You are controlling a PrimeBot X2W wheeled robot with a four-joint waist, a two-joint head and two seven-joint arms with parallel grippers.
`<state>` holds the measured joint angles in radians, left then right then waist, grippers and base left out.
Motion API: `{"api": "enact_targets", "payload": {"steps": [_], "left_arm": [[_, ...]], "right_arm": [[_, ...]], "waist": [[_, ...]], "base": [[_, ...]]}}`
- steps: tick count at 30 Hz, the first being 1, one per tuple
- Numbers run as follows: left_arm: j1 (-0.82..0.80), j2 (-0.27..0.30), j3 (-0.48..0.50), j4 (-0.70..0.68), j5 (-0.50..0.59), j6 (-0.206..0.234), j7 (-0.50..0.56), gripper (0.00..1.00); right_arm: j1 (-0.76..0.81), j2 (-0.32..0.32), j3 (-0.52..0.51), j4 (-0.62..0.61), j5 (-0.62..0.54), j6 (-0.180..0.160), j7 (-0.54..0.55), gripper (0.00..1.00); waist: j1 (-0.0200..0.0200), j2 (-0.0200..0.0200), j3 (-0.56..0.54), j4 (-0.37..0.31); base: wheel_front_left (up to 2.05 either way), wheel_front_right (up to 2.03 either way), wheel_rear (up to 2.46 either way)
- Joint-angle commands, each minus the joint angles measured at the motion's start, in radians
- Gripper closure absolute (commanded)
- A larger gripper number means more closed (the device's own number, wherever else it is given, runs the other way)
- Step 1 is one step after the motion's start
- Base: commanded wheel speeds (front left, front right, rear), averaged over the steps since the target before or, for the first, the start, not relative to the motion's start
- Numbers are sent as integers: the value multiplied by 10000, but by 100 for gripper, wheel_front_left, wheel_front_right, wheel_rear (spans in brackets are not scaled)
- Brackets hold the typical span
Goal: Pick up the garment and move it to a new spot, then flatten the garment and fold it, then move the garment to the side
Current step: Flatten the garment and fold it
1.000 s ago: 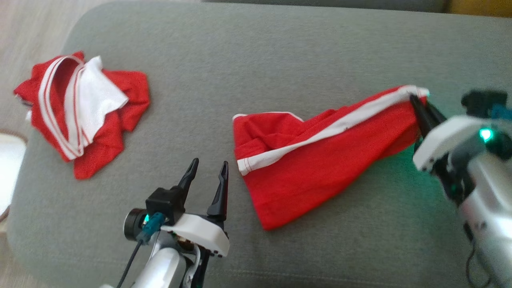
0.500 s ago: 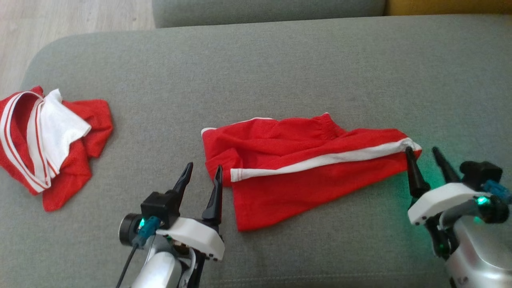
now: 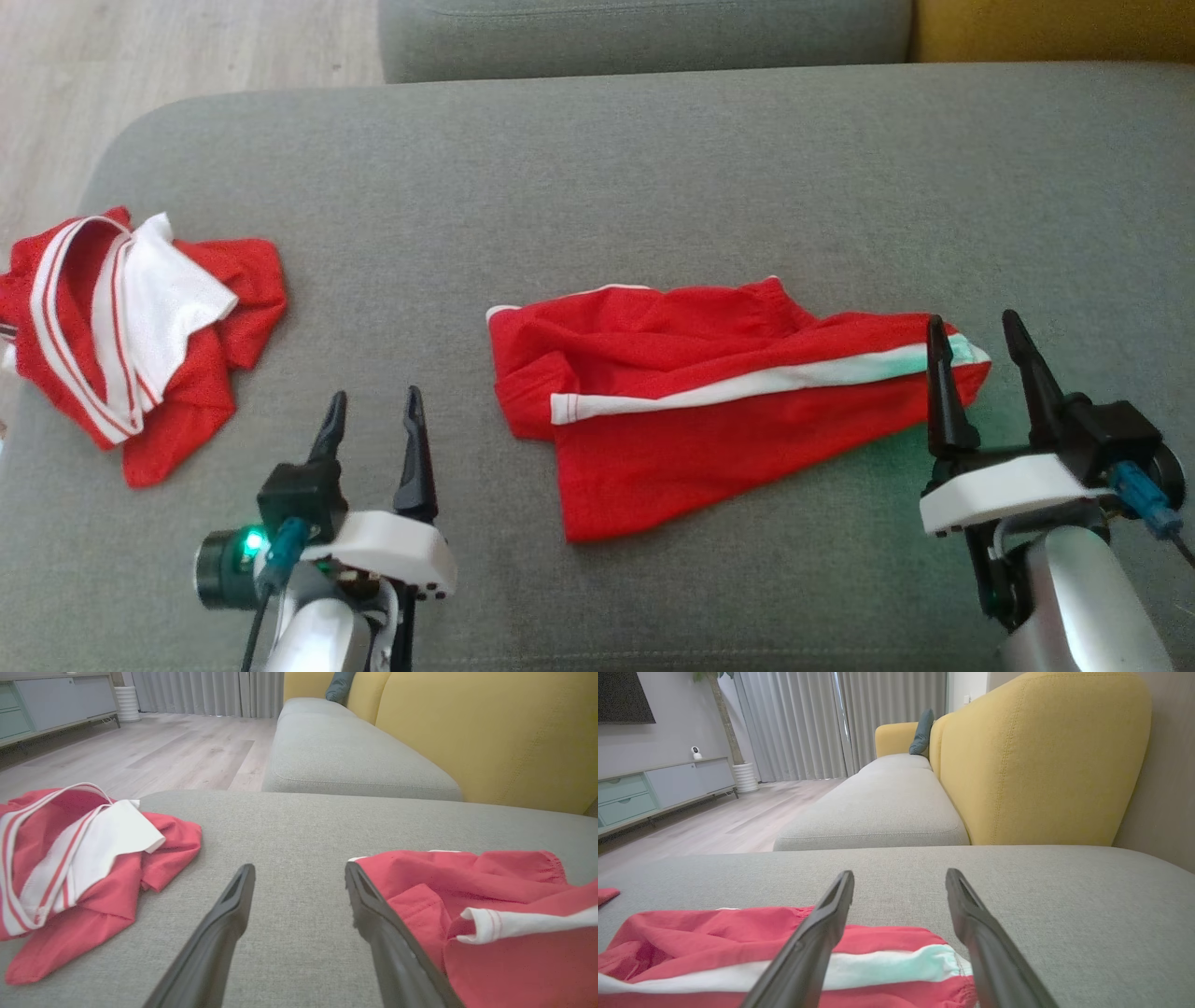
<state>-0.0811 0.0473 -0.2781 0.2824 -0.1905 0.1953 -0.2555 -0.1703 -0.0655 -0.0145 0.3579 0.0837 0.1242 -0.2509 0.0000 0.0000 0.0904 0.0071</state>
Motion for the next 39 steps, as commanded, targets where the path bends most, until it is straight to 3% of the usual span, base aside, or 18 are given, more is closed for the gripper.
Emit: {"api": "enact_targets", "payload": {"steps": [1,34,39], "left_arm": [[-160,29,387,-293,105,71,-63,0],[766,29,940,-242,518,-216,-63,0],[525,29,364,-491,84,-772,-63,0]], "right_arm": [[-164,68,175,-385,-103,65,-107,0],[599,152,84,676,133,65,-108,0],[500,152,103,691,92,65,-108,0]], "waist": [[0,0,-38,74],[0,0,-1002,185],[0,0,-810,184]], "base": [[0,0,0],[0,0,0],[0,0,0]]}}
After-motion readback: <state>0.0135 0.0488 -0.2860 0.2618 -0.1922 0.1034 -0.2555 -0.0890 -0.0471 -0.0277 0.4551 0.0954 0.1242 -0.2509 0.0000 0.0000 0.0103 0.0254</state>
